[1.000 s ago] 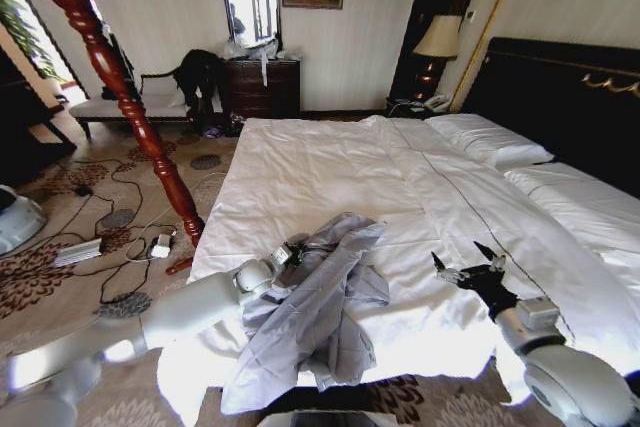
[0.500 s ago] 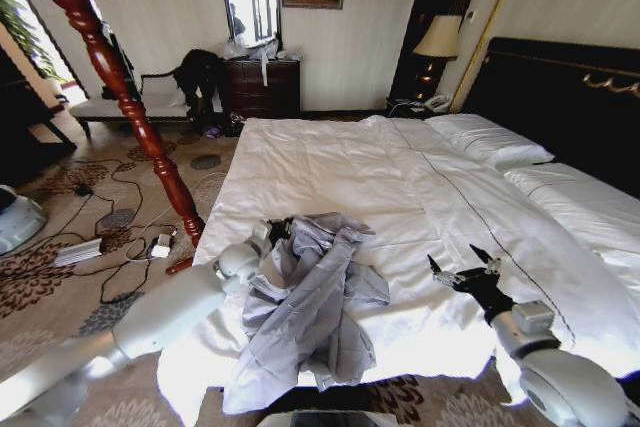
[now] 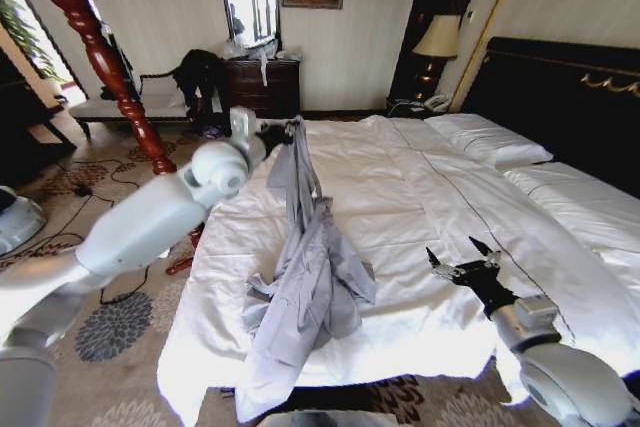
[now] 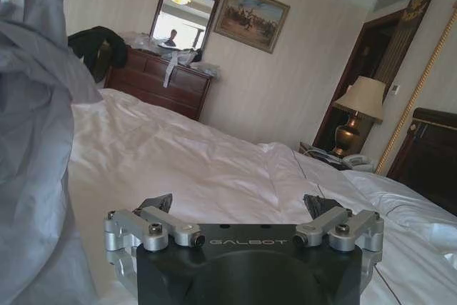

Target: Pick up the clothes from the bed and hang them on the clothes hanger.

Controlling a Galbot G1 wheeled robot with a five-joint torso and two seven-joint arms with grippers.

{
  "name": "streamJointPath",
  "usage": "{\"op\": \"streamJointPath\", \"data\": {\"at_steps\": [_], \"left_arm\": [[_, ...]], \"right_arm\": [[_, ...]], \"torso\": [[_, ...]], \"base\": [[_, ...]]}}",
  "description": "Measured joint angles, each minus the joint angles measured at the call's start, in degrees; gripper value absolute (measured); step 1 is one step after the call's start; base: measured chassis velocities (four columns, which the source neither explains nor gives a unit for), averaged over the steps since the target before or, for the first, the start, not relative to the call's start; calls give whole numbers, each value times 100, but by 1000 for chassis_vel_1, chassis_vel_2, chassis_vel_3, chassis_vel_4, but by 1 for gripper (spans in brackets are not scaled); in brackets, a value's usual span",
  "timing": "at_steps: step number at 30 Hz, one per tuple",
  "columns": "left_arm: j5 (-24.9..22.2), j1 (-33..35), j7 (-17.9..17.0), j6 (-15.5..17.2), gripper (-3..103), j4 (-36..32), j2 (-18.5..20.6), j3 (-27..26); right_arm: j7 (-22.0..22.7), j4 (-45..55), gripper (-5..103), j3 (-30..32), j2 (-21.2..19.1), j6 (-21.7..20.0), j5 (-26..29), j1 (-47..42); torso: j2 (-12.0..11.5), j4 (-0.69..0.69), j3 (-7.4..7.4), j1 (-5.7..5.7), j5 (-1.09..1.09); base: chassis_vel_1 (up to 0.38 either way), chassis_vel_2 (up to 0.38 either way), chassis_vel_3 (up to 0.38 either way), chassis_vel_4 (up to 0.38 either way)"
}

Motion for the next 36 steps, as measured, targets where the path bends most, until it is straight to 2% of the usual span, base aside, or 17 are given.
{"op": "streamJointPath", "data": {"at_steps": [5, 6, 7, 10, 11, 13, 17, 22, 23, 25, 26, 28, 33, 36], "left_arm": [[-384, -1086, 86, 43, 0, 545, -354, 228], [-563, -1577, 129, 87, 0, 791, -537, 283], [-563, -1577, 129, 87, 0, 791, -537, 283], [-760, -2217, 198, 189, 0, 1209, -831, 352], [-848, -2662, 296, 253, 0, 1562, -1055, 400], [-880, -2832, 344, 282, 0, 1721, -1143, 423], [-961, -3742, 599, 449, 0, 2638, -1506, 678], [-966, -4162, 700, 549, 0, 3025, -1653, 798], [-1013, -4360, 681, 694, 0, 3187, -1767, 794], [-1053, -4428, 646, 761, 0, 3212, -1808, 781], [-1130, -4523, 552, 892, 0, 3180, -1850, 742], [-1217, -4558, 402, 1043, 0, 3016, -1832, 704], [-1435, -4516, 56, 1362, 0, 2373, -1583, 672], [-1570, -4461, -90, 1508, 0, 2085, -1440, 673]], "right_arm": [[1, 46, 100, -8, 27, -16, 50, 104], [0, 81, 100, 14, 47, -19, 58, 102], [0, 81, 100, 14, 47, -19, 58, 102], [0, 125, 100, 41, 102, -19, 59, 89], [-2, 147, 100, 41, 143, -19, 54, 91], [-4, 160, 100, 37, 161, -18, 50, 94], [-14, 237, 100, 29, 192, -12, 33, 83], [-16, 258, 100, 61, 185, 8, 36, 71], [-20, 259, 100, 76, 180, 28, 39, 65], [-22, 260, 100, 76, 180, 38, 39, 60], [-27, 273, 100, 75, 184, 51, 39, 55], [-31, 319, 100, 71, 192, 55, 42, 55], [-33, 452, 100, 80, 194, 48, 144, 48], [-33, 463, 100, 65, 190, 38, 170, 55]], "torso": [[0, -3, 1, 1, 2], [0, -3, 0, 1, 3], [0, -3, 0, 1, 3], [0, -3, 0, 0, 3], [0, -3, 0, 0, 3], [0, -3, -1, 0, 4], [0, -2, 0, 0, 3], [0, -1, 0, 0, 1], [0, 0, 0, 0, 1], [0, -1, 0, 0, 1], [0, -5, 0, 0, 4], [0, -4, 0, 0, 4], [0, 1, 0, 0, 0], [0, -3, 0, 0, 0]], "base": [[0, 0, 0, 0], [0, 0, 0, 0], [0, 0, 0, 0], [0, 0, 0, 0], [0, 0, 0, 0], [0, 0, 0, 0], [0, 0, 0, 0], [0, 0, 0, 0], [0, 0, 0, 0], [0, 0, 0, 0], [0, 0, 0, 0], [0, 0, 0, 0], [0, 0, 0, 0], [0, 0, 0, 0]]}}
